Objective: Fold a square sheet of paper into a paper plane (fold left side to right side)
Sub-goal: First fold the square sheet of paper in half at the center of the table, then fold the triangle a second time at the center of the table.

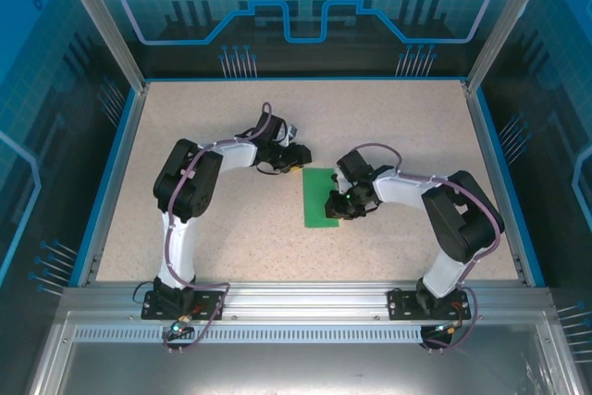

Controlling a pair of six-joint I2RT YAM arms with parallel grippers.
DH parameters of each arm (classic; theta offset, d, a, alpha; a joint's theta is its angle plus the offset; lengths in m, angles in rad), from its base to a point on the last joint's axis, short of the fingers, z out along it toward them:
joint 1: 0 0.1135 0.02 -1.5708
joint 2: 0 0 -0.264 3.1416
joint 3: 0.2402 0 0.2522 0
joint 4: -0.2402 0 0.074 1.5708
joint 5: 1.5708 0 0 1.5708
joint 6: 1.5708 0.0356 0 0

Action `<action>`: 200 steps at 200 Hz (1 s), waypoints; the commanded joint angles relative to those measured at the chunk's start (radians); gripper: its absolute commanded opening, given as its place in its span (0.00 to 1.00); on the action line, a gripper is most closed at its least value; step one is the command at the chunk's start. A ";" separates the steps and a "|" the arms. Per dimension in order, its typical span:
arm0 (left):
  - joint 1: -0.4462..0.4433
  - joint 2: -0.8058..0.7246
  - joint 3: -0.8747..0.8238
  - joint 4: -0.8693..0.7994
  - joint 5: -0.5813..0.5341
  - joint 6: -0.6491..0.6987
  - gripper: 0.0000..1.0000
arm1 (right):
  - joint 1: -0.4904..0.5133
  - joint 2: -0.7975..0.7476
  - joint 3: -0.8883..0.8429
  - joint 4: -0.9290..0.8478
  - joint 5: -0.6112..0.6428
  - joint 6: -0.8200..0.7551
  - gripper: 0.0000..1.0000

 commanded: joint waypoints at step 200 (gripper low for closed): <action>-0.182 -0.274 -0.395 0.105 0.025 -0.090 0.44 | -0.112 -0.269 -0.098 0.056 -0.015 0.003 0.80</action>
